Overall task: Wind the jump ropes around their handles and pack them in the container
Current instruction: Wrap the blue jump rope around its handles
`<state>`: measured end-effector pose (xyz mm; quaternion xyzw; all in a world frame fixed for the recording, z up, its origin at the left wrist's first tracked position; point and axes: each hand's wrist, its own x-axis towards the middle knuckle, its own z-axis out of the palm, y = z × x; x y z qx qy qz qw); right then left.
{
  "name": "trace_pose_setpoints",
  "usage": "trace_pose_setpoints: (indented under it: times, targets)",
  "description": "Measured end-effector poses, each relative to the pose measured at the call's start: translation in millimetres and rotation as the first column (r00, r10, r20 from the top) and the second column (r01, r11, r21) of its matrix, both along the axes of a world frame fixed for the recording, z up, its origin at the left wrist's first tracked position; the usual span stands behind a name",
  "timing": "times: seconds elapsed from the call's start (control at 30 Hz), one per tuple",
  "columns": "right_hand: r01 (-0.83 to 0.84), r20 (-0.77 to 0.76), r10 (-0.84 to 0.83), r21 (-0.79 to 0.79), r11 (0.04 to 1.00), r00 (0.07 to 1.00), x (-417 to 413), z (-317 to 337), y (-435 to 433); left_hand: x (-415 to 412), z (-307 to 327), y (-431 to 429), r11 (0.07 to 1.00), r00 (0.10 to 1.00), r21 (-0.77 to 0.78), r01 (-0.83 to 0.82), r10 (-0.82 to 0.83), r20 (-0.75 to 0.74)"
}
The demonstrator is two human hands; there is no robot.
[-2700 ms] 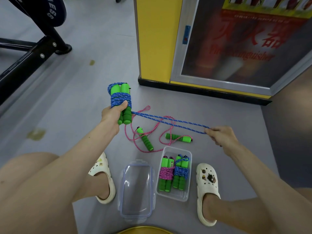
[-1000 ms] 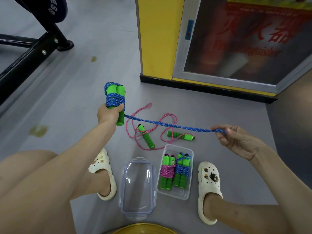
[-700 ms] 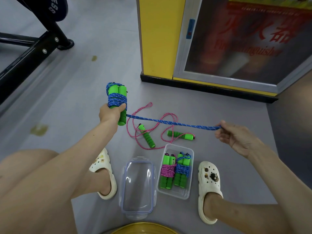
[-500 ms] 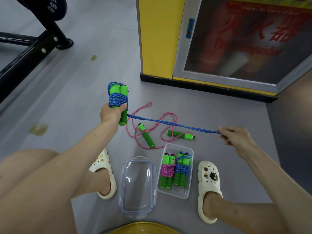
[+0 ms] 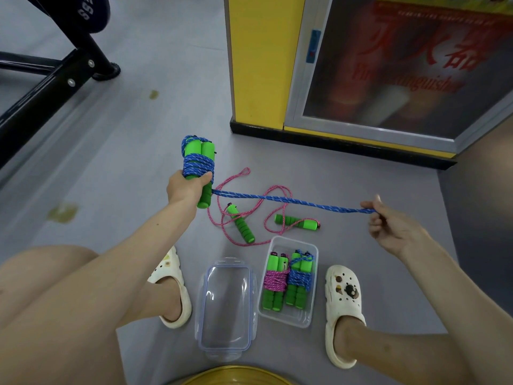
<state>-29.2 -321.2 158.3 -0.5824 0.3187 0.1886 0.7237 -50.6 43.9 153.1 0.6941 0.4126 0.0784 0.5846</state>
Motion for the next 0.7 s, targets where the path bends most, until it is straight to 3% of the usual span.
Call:
trace_pose_setpoints:
  times: [0.13, 0.23, 0.5, 0.63, 0.7]
  targets:
    - [0.063, 0.061, -0.084, 0.282, 0.957, 0.995, 1.5, 3.8, 0.0, -0.2, 2.4, -2.8, 1.000, 1.000, -0.001, 0.006, -0.006, 0.009]
    - [-0.015, 0.111, -0.022, 0.316, 0.948, 0.994, 2.2, 3.2, -2.2, -0.2, 2.9, -1.7, 1.000, 1.000, 0.010, 0.000, 0.000, 0.001]
    - [0.080, 0.092, -0.072, -0.088, 0.993, 0.993, 1.1, 1.2, 2.5, 0.4, 1.4, -2.8, 1.000, 1.000, -0.018, -0.008, 0.008, 0.008]
    - [0.004, 0.021, 0.005, -0.396, 0.918, 1.000, 1.0, -5.1, 3.4, 1.6, 0.0, -0.7, 1.000, 1.000, 0.013, -0.004, 0.004, 0.010]
    - [-0.012, -0.034, -0.004, -0.451, 0.893, 0.999, 1.9, -6.1, 4.3, 3.0, -0.1, 0.0, 0.999, 1.000, 0.050, 0.000, -0.001, 0.011]
